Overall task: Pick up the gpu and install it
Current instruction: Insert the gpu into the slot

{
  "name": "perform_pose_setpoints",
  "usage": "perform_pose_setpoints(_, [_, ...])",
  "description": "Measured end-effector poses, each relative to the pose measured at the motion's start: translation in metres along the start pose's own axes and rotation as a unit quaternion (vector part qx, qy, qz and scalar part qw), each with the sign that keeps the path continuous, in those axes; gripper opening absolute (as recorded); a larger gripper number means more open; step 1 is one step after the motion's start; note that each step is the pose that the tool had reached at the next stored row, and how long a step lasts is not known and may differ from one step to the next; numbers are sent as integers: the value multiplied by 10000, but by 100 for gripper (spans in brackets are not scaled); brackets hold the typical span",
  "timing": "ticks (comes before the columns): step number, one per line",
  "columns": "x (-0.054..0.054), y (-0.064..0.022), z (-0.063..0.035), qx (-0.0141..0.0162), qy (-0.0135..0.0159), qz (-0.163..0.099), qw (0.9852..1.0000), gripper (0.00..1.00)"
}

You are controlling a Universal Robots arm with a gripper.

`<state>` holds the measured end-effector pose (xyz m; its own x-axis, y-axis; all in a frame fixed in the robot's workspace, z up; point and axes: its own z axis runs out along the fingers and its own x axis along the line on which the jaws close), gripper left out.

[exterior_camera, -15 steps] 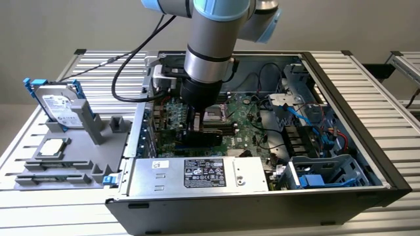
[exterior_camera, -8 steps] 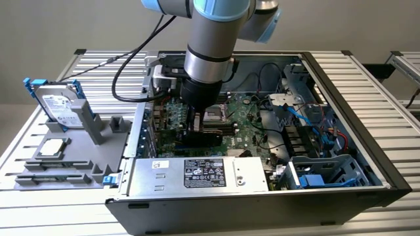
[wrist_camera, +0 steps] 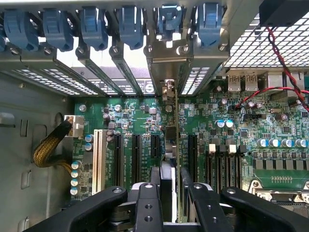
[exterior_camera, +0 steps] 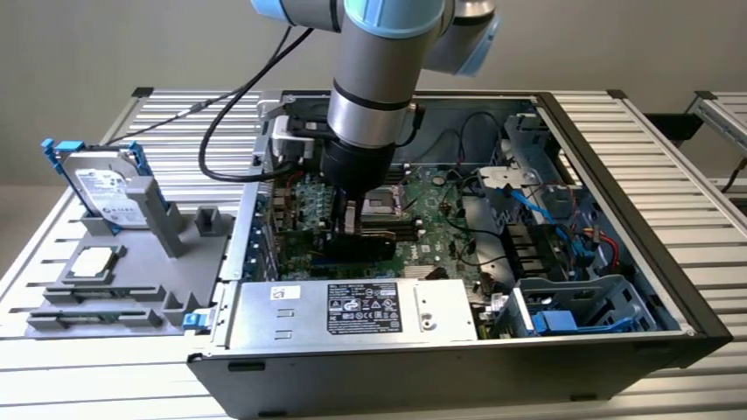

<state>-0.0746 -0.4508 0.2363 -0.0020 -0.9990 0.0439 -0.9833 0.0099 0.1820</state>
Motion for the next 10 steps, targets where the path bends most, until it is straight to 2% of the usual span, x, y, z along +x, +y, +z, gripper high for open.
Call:
perform_pose_setpoints(2, [-3, 2, 14, 5, -17, 2, 10000, 28])
perform_pose_setpoints(3, [-3, 1, 8, 4, -10, 2, 10000, 40])
perform_pose_setpoints(4, [-1, 0, 0, 1, -2, 0, 10000, 40])
perform_pose_setpoints(5, [-1, 0, -1, 2, -4, -1, 10000, 46])
perform_pose_setpoints(6, [0, 2, -7, 1, -1, 0, 10000, 46])
perform_pose_setpoints(10, [0, 5, -15, 1, -2, -1, 10000, 69])
